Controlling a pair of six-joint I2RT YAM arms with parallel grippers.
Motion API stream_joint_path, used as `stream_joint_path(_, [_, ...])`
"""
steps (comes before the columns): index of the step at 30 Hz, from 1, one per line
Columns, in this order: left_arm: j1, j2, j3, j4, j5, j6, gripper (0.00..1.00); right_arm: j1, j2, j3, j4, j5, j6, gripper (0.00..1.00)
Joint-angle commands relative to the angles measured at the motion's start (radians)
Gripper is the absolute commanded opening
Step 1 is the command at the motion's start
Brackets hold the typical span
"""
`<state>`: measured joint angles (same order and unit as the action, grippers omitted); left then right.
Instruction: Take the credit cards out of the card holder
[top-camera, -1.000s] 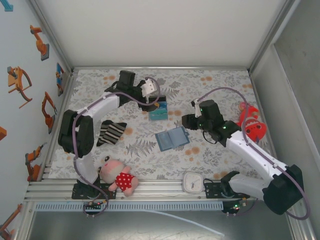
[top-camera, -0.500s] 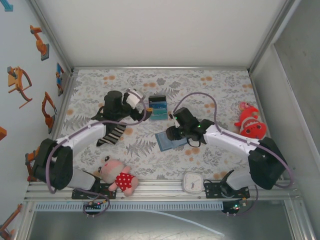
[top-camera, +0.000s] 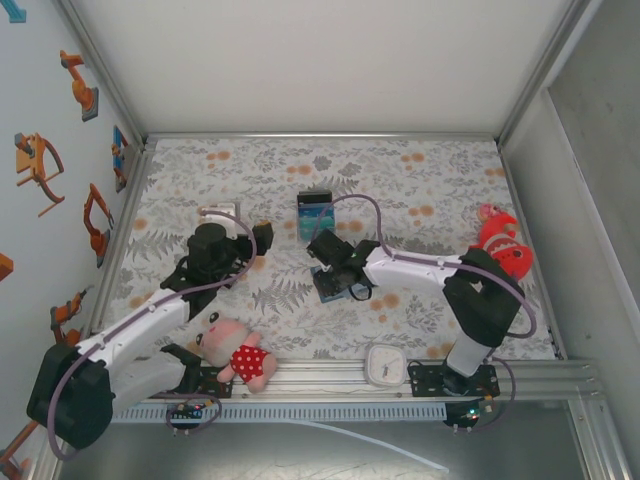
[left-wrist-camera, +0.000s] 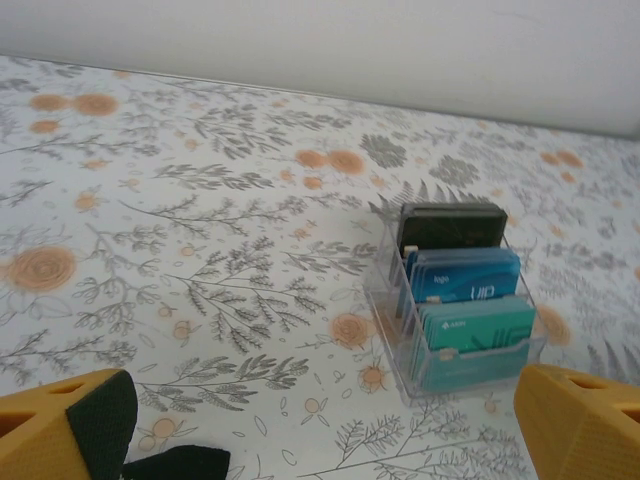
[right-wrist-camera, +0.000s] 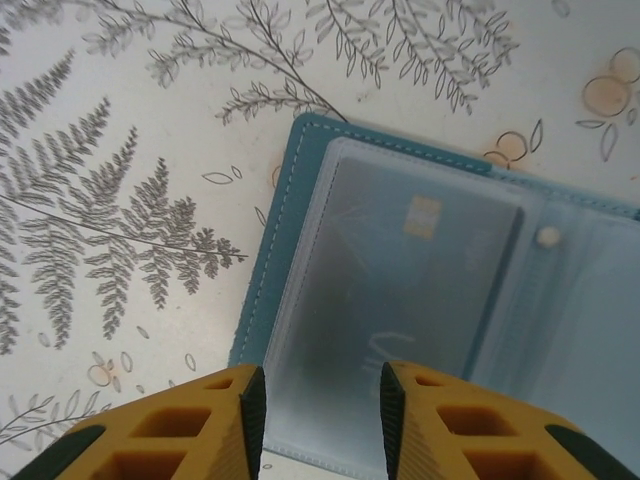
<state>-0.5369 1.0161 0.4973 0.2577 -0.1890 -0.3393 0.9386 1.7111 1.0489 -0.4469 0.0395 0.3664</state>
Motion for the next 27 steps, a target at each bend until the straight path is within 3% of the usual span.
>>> stream_joint_path(1, [0.000,-0.041,0.012,-0.063,-0.084,-0.120,0.97,0.001,0.030,0.036,-0.039,0.014,0.005,0.36])
stream_joint_path(13, [-0.007,-0.034,0.016,-0.053,-0.105,-0.198,0.97,0.002,0.050,0.026,-0.036,0.038,0.045,0.50])
stream_joint_path(27, [-0.020,-0.034,0.074,-0.134,-0.156,-0.260,0.97,-0.008,0.082,-0.003,-0.013,0.010,0.075,0.53])
